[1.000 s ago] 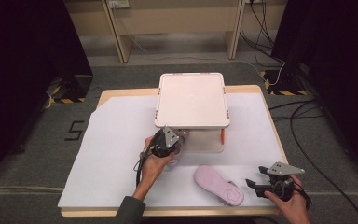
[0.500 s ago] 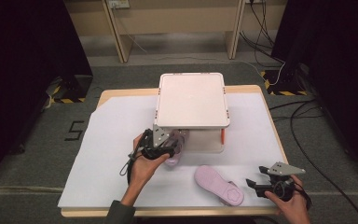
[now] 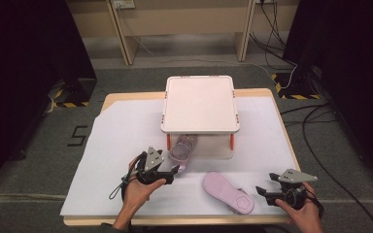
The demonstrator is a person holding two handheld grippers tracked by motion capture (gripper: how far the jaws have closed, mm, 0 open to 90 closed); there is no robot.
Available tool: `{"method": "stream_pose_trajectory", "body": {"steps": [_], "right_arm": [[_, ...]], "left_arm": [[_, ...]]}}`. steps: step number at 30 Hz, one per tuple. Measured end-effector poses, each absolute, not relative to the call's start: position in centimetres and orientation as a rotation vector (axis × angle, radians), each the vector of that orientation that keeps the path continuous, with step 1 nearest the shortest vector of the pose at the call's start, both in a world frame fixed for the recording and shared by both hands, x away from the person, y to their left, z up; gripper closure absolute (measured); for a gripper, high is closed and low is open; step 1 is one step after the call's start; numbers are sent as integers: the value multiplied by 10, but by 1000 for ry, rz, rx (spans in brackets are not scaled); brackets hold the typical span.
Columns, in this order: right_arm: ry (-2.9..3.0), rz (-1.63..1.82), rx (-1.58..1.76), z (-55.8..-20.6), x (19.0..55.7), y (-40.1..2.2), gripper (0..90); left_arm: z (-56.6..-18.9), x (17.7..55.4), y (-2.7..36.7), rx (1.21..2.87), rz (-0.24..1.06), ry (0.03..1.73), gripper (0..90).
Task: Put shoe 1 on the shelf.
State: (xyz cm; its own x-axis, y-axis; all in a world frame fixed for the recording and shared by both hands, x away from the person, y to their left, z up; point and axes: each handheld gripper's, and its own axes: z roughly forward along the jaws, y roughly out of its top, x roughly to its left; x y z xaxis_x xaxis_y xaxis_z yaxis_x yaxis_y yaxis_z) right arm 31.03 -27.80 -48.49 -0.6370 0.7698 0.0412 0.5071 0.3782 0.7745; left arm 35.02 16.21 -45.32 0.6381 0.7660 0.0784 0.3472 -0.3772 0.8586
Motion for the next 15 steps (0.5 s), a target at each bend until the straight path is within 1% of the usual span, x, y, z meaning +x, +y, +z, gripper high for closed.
{"method": "stream_pose_trajectory", "body": {"steps": [5,6,7,8,9,10,11,13,14,15], "right_arm": [[2316,1131,1116,-485,310,-277,252],[2315,1131,1114,-485,310,-278,252],[2314,1131,1114,-485,310,-278,252],[2316,1133,1114,-485,310,-278,252],[2316,1132,1114,-485,310,-278,253],[2316,1133,1113,-485,310,-278,252],[2317,1129,1110,-484,310,-278,252],[2314,1132,1105,-484,310,-278,252],[2315,1131,1106,-484,310,-278,252],[2316,1131,1106,-484,310,-278,252]], "left_arm": [[-469,353,158,2049,578,861,162],[-471,353,156,2070,572,840,207],[-473,353,155,2101,571,808,292],[-475,353,153,2118,574,797,349],[-477,353,150,2138,575,798,339],[-478,353,149,2154,574,796,352],[-479,352,148,2160,573,796,381],[-482,353,147,2172,578,795,392],[-482,354,147,2170,574,791,430],[-482,354,146,2167,566,793,437]]}}
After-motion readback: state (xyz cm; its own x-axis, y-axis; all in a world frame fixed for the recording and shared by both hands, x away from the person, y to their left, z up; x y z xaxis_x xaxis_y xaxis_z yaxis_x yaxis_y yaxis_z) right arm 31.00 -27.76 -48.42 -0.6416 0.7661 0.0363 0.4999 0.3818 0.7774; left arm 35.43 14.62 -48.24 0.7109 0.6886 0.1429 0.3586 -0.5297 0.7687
